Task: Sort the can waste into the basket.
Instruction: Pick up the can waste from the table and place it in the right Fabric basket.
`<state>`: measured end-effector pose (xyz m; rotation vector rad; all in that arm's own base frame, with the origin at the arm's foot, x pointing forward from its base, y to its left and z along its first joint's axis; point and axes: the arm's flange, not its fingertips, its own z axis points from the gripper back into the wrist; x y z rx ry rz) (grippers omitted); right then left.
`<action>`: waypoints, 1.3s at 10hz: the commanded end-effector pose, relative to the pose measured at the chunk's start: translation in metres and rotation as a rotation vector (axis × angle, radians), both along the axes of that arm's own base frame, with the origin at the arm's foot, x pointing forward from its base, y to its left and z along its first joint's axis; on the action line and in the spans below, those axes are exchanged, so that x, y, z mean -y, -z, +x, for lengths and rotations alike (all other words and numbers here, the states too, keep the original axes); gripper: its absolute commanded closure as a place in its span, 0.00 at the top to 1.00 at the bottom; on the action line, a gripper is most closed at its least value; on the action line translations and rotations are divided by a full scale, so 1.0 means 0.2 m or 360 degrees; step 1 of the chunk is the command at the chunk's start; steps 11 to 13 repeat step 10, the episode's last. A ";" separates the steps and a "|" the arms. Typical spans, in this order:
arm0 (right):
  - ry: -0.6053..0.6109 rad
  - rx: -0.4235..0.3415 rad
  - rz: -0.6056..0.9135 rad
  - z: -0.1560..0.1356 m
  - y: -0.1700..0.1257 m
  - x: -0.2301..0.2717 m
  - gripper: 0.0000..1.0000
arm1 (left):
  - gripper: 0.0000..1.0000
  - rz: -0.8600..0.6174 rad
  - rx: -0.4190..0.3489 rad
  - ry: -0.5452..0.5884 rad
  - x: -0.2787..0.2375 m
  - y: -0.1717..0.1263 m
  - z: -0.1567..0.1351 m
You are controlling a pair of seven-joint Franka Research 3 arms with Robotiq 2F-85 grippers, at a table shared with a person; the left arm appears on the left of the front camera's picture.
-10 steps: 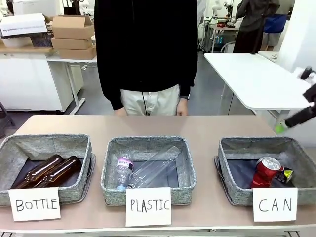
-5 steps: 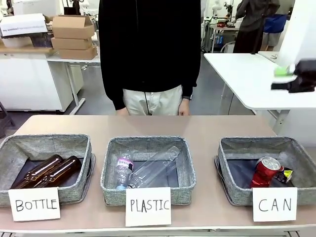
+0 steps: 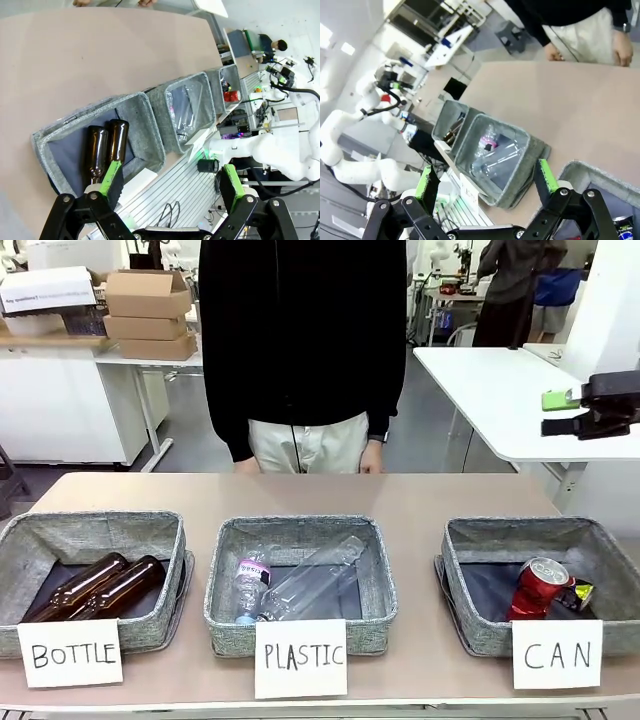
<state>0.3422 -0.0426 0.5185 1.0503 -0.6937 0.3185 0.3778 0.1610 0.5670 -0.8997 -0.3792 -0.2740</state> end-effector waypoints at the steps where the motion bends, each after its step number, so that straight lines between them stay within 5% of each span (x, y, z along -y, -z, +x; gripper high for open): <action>1: -0.0024 0.0028 -0.0019 -0.01 -0.04 0.03 1.00 | 1.00 0.0001 -0.0003 0.0011 0.00 0.00 -0.01; 13: -0.0024 0.0028 -0.0019 -0.01 -0.04 0.03 1.00 | 1.00 0.0001 -0.0003 0.0011 0.00 0.00 -0.01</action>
